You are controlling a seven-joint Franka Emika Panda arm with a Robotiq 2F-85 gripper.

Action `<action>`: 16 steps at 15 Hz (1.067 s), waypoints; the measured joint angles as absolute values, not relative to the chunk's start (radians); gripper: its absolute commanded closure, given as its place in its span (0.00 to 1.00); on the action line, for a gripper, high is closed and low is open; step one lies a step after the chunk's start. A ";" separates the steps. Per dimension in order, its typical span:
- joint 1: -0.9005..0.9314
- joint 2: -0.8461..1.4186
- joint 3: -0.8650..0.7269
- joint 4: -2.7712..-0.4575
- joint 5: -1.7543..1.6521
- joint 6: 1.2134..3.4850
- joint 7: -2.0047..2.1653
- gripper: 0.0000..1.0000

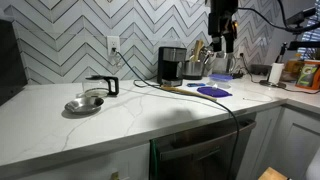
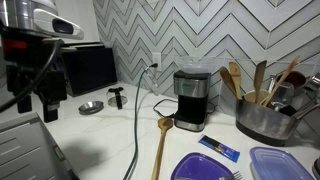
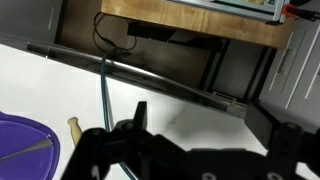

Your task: Remove the clear bowl from the coffee maker top and move it to the left of the metallic plate on the counter top

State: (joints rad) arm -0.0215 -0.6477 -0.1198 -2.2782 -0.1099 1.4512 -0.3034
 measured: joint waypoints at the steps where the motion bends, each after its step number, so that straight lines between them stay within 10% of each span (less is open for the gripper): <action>1: -0.021 -0.648 -0.120 -2.278 -0.110 1.451 -0.303 0.00; 16: -0.026 -0.436 -0.103 -1.941 0.147 1.463 0.047 0.00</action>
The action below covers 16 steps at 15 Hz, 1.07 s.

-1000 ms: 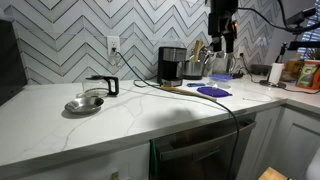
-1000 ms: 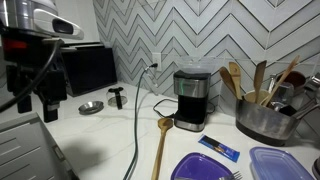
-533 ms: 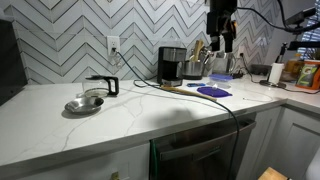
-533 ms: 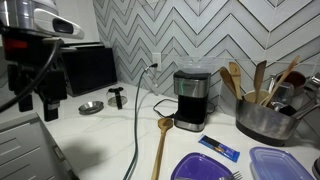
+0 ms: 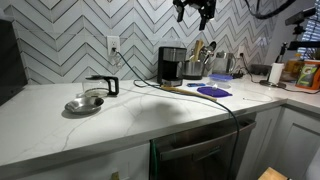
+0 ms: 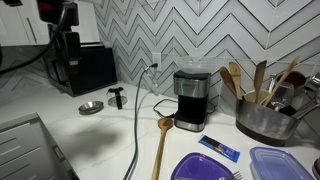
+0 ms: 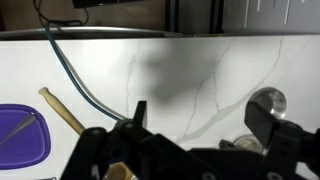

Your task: Remove the clear bowl from the coffee maker top and move it to the left of the metallic plate on the counter top

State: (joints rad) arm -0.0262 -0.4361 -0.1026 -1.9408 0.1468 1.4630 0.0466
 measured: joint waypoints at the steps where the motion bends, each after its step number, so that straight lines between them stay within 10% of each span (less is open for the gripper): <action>1: -0.033 -0.398 -0.103 -1.890 0.162 1.468 0.087 0.00; 16: -0.155 0.010 -0.148 -1.527 0.192 1.945 0.601 0.00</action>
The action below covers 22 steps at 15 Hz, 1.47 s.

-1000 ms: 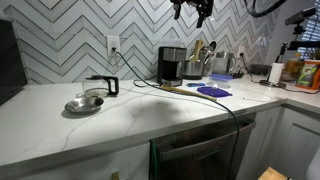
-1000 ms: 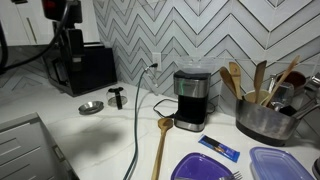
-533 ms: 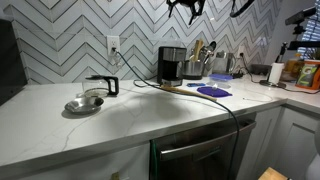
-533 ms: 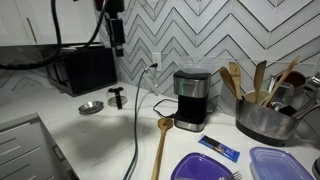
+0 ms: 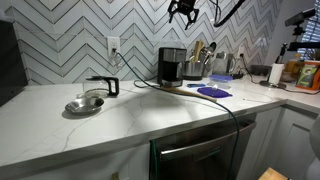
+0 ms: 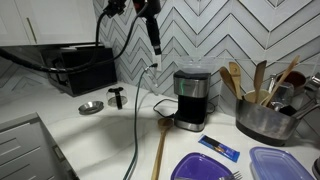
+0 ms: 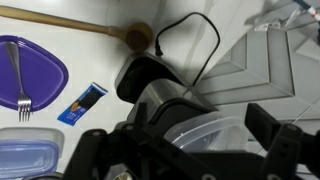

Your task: Remove the clear bowl from the coffee maker top and move it to the left of the metallic plate on the counter top

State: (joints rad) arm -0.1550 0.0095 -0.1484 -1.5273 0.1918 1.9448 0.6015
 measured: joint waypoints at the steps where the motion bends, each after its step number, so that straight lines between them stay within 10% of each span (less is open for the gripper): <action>1: -0.157 0.028 -0.152 -1.517 0.179 1.979 0.644 0.00; 19: -0.156 0.241 -0.185 -1.380 0.015 2.107 1.039 0.01; 22: -0.156 0.270 -0.185 -1.353 0.015 2.106 1.050 0.30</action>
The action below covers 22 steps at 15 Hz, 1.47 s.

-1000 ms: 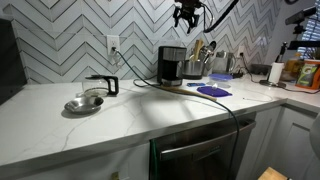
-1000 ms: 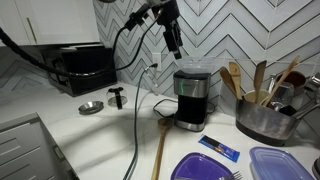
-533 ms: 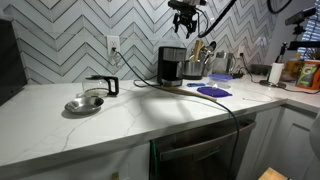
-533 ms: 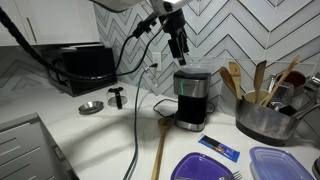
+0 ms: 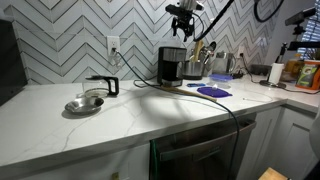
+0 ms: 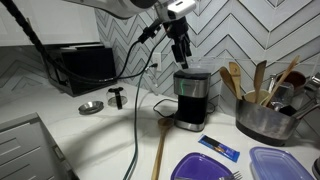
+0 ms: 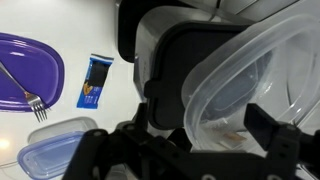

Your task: Remove the clear bowl from the coffee maker top and move it to the left of the metallic plate on the counter top

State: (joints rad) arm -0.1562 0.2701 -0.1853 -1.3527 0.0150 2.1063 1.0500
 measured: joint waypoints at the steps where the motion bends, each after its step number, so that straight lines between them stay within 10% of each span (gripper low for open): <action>1: -0.156 0.280 -0.185 -1.343 0.015 2.106 1.053 0.40; 9: -0.151 0.315 -0.185 -1.313 -0.001 2.088 1.063 0.99; 22: -0.111 0.159 -0.146 -1.424 -0.002 2.083 0.994 0.98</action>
State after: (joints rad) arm -0.1106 0.1590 -0.1456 -1.4236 -0.0021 2.0829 0.9942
